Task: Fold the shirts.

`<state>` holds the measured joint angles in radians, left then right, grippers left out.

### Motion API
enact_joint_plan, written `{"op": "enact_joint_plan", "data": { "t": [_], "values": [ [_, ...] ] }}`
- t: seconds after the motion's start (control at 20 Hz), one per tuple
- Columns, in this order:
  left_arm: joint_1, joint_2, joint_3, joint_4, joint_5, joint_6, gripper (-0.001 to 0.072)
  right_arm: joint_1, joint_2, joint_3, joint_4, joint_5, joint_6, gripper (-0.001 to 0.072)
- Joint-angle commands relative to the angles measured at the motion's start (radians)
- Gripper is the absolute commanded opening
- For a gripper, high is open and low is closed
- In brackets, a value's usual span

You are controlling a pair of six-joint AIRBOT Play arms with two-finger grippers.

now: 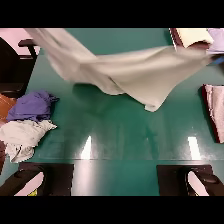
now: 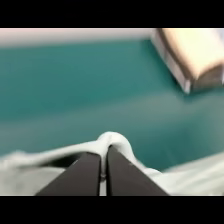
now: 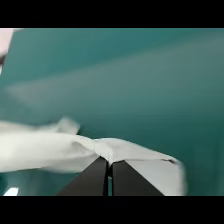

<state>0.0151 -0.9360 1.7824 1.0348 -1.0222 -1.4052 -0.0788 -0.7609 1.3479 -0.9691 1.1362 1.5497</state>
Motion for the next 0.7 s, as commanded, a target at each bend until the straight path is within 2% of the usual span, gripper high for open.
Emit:
{"op": "enact_joint_plan", "data": {
  "t": [0.0, 0.2, 0.35, 0.45, 0.65],
  "values": [
    [0.025, 0.093, 0.269, 0.013, 0.065, -0.002, 0.0023, -0.198, -0.001, 0.391, -0.047, 0.192, -0.034, 0.0016],
    [0.025, 0.120, 0.444, 0.014, 0.100, -0.039, 0.0022, -0.375, -0.108, 0.775, -0.047, 0.369, -0.038, 0.0016],
    [0.025, 0.118, 0.452, 0.039, 0.088, -0.074, 0.0022, -0.416, -0.158, 0.890, -0.043, 0.397, -0.035, 0.0016],
    [0.025, 0.116, 0.354, 0.084, 0.045, -0.127, 0.0022, -0.415, -0.177, 0.838, -0.033, 0.416, -0.022, 0.0015],
    [0.025, 0.053, 0.015, 0.076, -0.079, -0.180, 0.0023, -0.370, -0.214, 0.567, 0.021, 0.424, -0.022, 0.0015]
  ]
}}
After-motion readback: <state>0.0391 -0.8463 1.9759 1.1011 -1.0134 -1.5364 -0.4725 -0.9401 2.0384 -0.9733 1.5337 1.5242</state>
